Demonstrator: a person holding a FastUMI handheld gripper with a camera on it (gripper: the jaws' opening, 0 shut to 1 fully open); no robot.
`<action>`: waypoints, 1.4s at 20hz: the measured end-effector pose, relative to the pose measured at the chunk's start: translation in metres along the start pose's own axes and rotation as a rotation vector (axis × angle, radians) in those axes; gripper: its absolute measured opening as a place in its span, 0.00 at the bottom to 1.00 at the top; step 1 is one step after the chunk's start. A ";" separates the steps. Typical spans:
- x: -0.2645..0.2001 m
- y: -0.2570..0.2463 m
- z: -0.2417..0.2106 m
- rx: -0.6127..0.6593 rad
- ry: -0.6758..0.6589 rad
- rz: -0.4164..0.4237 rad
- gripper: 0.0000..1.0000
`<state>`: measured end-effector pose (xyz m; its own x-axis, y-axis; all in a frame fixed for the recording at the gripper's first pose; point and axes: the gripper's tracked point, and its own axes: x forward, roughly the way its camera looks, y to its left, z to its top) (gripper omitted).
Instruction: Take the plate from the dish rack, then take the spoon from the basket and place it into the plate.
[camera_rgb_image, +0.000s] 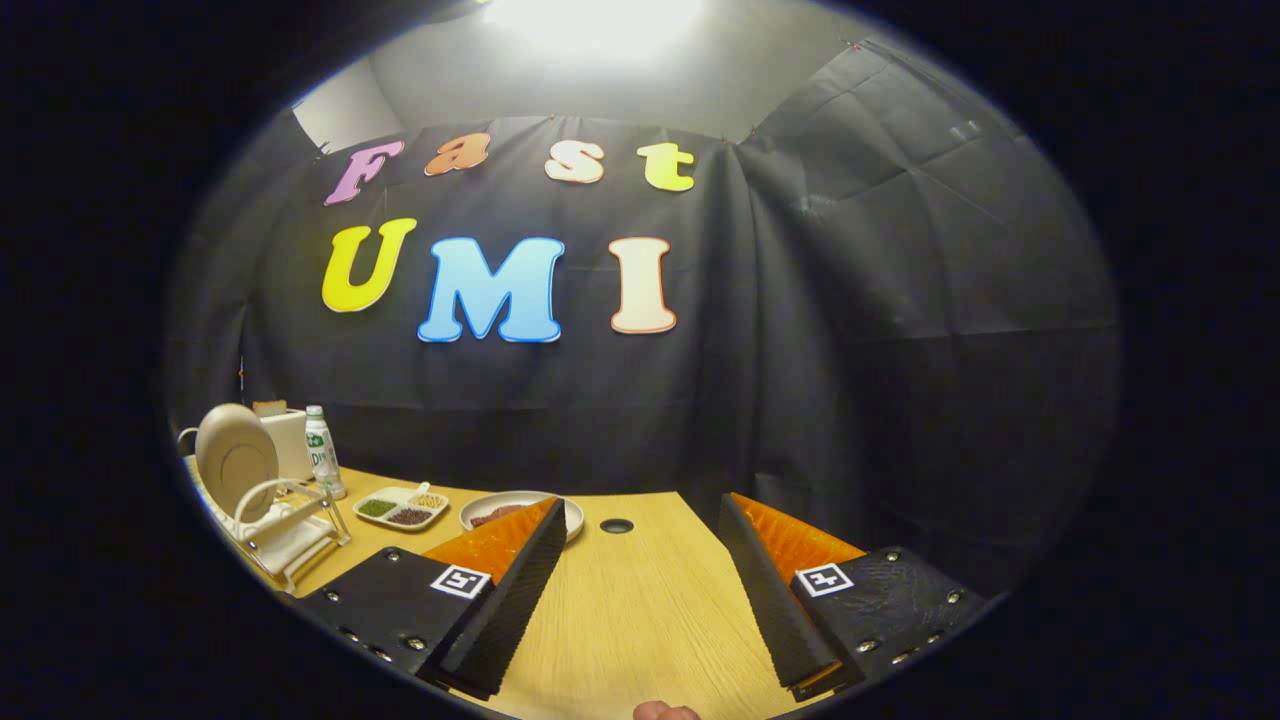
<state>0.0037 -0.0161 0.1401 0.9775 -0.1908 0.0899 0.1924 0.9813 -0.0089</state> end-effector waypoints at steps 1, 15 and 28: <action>-0.008 0.010 0.018 0.013 -0.003 -0.007 0.95; -0.052 0.161 0.126 0.083 0.010 0.107 0.95; -0.036 0.342 0.084 0.030 0.380 0.448 0.95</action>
<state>0.0269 0.3284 0.2173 0.9267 0.2517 -0.2792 -0.2435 0.9678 0.0644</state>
